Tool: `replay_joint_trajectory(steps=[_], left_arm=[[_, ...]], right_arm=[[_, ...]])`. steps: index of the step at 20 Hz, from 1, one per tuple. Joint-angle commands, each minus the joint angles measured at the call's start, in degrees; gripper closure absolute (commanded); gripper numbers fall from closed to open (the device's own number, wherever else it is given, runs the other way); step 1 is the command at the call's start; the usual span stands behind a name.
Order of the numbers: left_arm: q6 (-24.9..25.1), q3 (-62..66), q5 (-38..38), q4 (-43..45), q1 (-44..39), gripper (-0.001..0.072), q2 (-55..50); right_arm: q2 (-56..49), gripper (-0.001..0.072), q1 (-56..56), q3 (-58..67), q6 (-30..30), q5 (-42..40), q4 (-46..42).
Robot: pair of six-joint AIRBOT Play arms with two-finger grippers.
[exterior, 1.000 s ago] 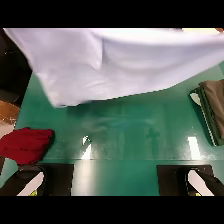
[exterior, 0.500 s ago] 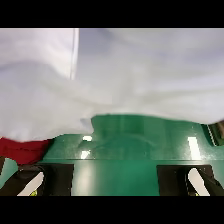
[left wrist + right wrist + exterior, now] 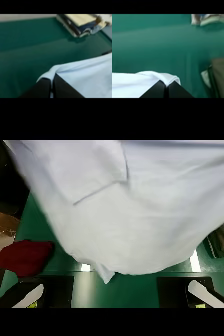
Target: Fold the shirts.
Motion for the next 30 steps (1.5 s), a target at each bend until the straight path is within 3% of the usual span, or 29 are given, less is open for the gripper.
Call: replay_joint_trajectory(steps=[1, 6, 10, 12, 16, 19, 21, 30], left_arm=[[1.5, -6.1, 0.2, 0.9, 0.1, 0.0680, -10.8], [5.6, -6.1, 7.5, 0.5, 0.1, 0.0680, -27.3], [6.1, -6.1, 16.8, 0.5, 0.1, 0.0680, -32.5], [9.4, -6.1, 21.2, 0.6, 0.1, 0.0680, -32.9], [15.6, -6.1, 19.1, 2.7, 0.1, 0.0680, -32.9], [15.6, -6.2, 12.6, 9.6, 0.1, 0.0680, -33.2], [15.6, -8.1, 10.7, 11.5, 0.1, 0.0681, -33.6], [15.6, -19.9, 14.1, 11.8, 0.1, 0.0680, -33.6]], right_arm=[[-9.5, 0.0699, 5.1, -9.8, 0.2, 0.7, -3.0], [-21.7, 0.0699, 13.9, -17.6, 0.1, -14.3, -9.9], [-28.0, 0.0699, 17.0, -17.4, 0.2, -26.9, -9.5], [-28.6, 0.0699, 17.0, -17.4, 0.2, -31.3, -9.5], [-28.5, 0.0699, 17.0, -17.5, 0.1, -30.4, -9.7], [-28.3, 0.0700, 18.1, -18.5, 0.0, -25.7, -10.1], [-26.8, 0.0700, 19.2, -22.9, 0.0, -27.1, -10.0], [-21.9, 0.0698, 23.0, -39.8, 0.1, -34.7, -9.5]])
